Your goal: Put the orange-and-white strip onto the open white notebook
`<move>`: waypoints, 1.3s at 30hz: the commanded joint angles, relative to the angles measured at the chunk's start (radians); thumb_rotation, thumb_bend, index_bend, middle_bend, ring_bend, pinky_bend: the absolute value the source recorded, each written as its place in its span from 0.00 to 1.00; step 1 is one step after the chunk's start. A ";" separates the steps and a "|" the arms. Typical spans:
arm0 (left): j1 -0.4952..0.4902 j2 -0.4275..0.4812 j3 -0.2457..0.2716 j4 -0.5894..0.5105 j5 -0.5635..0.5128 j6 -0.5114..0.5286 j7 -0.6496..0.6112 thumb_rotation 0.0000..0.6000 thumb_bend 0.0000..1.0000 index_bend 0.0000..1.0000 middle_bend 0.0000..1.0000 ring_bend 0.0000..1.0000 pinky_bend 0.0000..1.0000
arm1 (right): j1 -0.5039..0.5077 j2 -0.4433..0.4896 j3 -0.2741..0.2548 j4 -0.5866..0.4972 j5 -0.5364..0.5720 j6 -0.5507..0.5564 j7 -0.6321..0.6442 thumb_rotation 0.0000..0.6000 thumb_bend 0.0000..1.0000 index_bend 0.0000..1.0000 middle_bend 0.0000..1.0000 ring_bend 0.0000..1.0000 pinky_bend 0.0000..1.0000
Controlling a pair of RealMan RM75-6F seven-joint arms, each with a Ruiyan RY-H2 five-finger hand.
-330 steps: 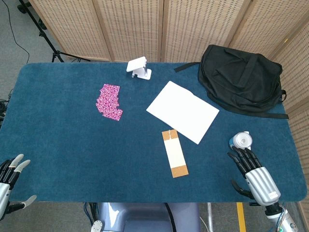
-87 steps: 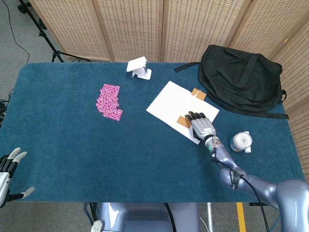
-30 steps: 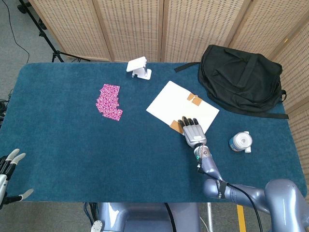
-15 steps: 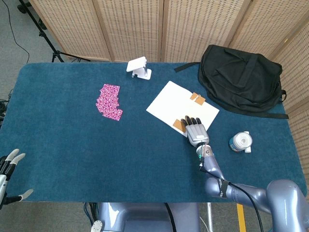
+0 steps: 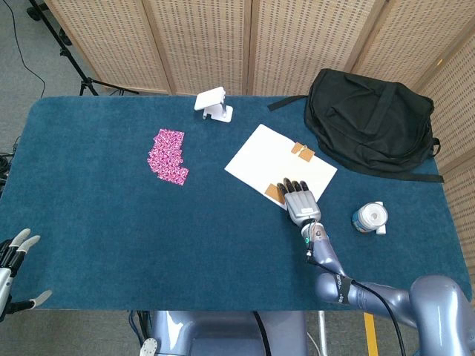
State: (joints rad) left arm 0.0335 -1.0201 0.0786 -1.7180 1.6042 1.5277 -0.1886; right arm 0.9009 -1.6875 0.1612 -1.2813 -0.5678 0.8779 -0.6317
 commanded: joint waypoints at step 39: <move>0.005 0.004 -0.001 0.001 0.002 0.013 -0.012 1.00 0.00 0.00 0.00 0.00 0.00 | -0.075 0.213 0.072 -0.349 -0.290 0.114 0.198 1.00 0.88 0.05 0.00 0.00 0.00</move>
State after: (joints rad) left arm 0.0370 -1.0168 0.0776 -1.7175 1.6056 1.5388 -0.1985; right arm 0.8750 -1.5443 0.2299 -1.5372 -0.7590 0.9543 -0.5161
